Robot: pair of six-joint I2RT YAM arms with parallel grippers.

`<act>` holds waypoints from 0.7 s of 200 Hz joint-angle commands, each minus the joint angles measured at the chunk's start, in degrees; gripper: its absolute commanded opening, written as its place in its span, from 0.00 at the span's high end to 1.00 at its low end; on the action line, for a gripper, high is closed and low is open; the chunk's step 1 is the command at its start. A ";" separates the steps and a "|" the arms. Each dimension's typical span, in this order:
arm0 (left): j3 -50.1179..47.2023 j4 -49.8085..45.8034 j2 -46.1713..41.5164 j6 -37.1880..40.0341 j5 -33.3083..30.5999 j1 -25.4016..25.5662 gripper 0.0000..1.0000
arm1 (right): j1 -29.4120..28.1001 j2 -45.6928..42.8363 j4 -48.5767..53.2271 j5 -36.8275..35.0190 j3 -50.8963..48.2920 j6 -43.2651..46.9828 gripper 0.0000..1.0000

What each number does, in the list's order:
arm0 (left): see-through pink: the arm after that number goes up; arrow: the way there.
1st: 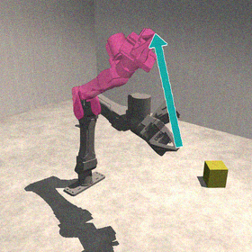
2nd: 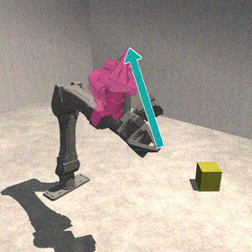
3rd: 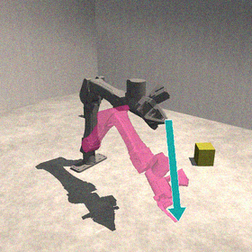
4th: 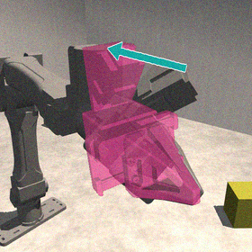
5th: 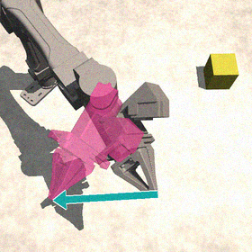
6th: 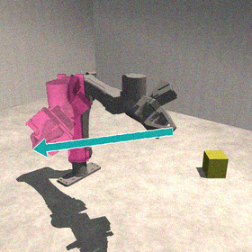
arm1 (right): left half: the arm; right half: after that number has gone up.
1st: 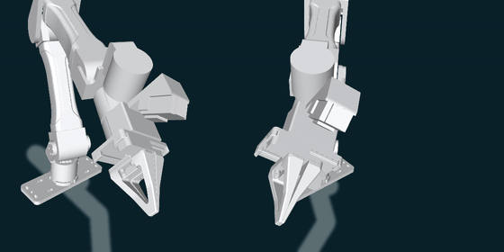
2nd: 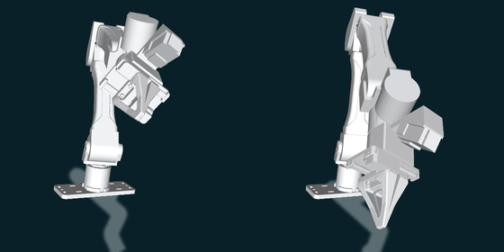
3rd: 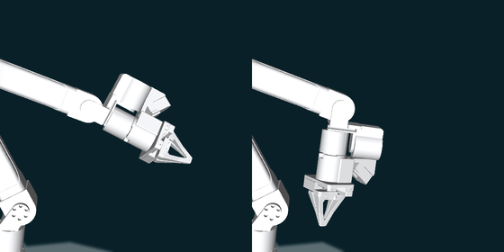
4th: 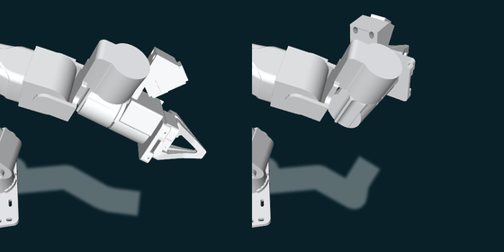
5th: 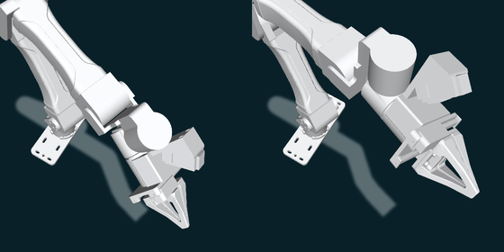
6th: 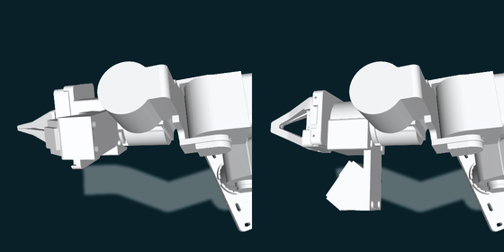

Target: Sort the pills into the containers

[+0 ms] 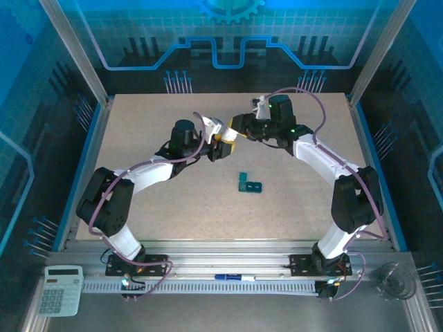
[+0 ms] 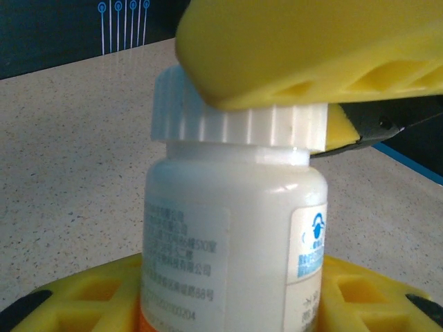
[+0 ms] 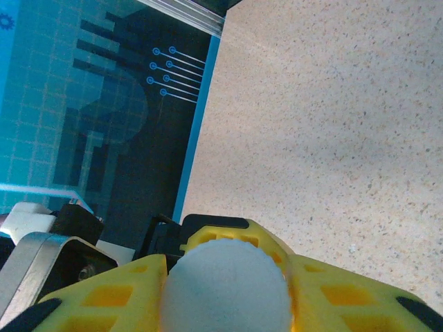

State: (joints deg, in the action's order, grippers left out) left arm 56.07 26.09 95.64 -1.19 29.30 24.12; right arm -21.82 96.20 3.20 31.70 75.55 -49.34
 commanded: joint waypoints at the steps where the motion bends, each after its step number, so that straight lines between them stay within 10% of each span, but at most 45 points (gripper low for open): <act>1: -0.22 2.56 -1.67 0.63 0.54 0.10 1.00 | -1.02 0.90 1.13 2.72 2.27 3.34 0.65; 97: 0.85 12.83 -2.44 -9.48 9.63 -2.30 1.00 | 2.58 -0.62 -5.20 17.72 3.45 24.89 0.66; 140: 1.41 14.78 -1.33 -9.46 8.71 -2.26 1.00 | 3.79 -4.05 -8.26 14.29 3.22 19.05 0.25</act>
State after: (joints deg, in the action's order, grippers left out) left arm 56.12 36.67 95.09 -9.10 37.17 22.41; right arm -19.27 96.40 -2.22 46.61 78.11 -28.75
